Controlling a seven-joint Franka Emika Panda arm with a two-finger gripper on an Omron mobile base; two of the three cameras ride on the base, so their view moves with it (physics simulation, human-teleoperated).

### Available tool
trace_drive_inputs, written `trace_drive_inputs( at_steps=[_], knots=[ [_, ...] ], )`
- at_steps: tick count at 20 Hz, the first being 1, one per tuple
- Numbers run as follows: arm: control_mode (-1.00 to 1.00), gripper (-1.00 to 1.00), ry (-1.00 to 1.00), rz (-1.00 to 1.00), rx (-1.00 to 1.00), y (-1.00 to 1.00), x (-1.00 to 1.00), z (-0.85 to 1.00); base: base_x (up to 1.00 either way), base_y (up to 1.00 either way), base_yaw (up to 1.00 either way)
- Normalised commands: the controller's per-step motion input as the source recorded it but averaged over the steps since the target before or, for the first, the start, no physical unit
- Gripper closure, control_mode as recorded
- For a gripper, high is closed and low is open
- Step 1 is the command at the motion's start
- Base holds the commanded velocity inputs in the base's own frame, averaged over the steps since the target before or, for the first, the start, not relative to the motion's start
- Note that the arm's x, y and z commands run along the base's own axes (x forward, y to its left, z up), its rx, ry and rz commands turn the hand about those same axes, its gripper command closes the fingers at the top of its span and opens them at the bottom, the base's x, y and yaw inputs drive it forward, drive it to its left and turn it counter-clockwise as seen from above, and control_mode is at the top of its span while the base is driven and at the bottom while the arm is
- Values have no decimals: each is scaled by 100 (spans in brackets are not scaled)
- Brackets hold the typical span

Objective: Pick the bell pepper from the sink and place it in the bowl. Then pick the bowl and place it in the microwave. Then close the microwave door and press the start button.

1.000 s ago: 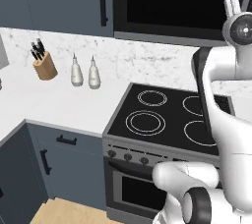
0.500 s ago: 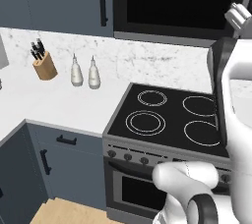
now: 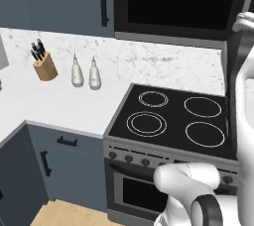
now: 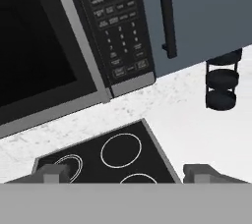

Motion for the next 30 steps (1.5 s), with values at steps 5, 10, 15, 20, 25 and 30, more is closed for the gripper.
trace_drive_inputs(
  at_steps=[5, 10, 15, 20, 25, 30],
  knots=[
    [-100, 100, -2, 15, -21, -5, -15, -8, 0, 0, 0],
    [-100, 100, -21, 17, -13, -5, -14, -35, 0, 0, 0],
    [-100, 100, -29, 6, -6, -2, -2, -20, 0, 0, 0],
    [-100, 100, -6, 0, 0, 0, 8, 0, 0, 0, 0],
    [-100, 100, -3, 0, 0, -3, 22, 0, 0, 0, 0],
    [-100, 100, 0, 0, 0, -5, 34, 0, 0, 0, 0]
  ],
)
